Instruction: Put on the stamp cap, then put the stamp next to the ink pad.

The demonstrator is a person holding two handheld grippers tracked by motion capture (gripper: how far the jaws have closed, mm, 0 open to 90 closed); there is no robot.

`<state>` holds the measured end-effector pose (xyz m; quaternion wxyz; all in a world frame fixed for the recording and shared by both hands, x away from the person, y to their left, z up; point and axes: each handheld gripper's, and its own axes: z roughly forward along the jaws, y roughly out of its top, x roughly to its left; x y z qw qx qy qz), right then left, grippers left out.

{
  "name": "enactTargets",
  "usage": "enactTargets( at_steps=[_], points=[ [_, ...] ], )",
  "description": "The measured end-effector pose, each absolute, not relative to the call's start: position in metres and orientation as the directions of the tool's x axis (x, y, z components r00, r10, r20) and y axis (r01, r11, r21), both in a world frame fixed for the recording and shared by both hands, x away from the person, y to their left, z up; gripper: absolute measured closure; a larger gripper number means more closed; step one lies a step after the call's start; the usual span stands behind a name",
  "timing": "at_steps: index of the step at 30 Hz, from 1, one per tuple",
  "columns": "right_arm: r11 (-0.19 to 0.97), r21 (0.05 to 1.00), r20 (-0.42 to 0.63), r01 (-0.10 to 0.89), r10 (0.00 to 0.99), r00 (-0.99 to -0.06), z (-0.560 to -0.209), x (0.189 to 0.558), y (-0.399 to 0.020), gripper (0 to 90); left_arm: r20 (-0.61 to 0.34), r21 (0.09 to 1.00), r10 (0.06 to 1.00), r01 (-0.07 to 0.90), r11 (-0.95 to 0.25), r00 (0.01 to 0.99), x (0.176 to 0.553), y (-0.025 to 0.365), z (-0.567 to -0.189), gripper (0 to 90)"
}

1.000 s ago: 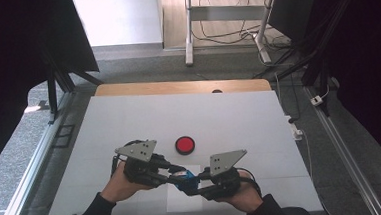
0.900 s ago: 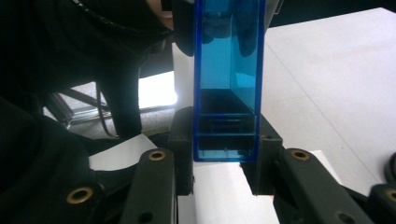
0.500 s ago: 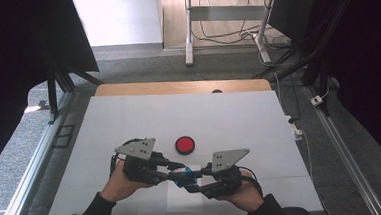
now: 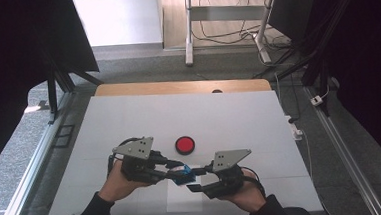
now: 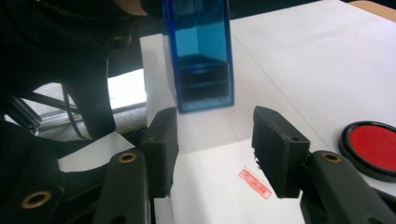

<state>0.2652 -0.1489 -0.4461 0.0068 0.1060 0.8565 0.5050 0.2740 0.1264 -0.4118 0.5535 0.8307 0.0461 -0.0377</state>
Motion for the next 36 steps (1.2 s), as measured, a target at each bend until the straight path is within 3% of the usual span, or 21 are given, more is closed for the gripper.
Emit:
enactTargets(
  at_steps=[21,36],
  points=[
    [0.471,0.850,0.094,0.237,0.307,-0.947,-0.446,0.266,-0.161,31.2,-0.086,0.901,0.111,0.125,-0.416,0.990,0.275,0.135,-0.406,69.8],
    [0.461,0.840,0.099,0.287,0.390,-0.915,-0.446,0.264,-0.166,13.8,-0.106,0.871,0.208,0.192,-0.453,0.972,0.281,0.145,-0.408,69.8]
  ],
)
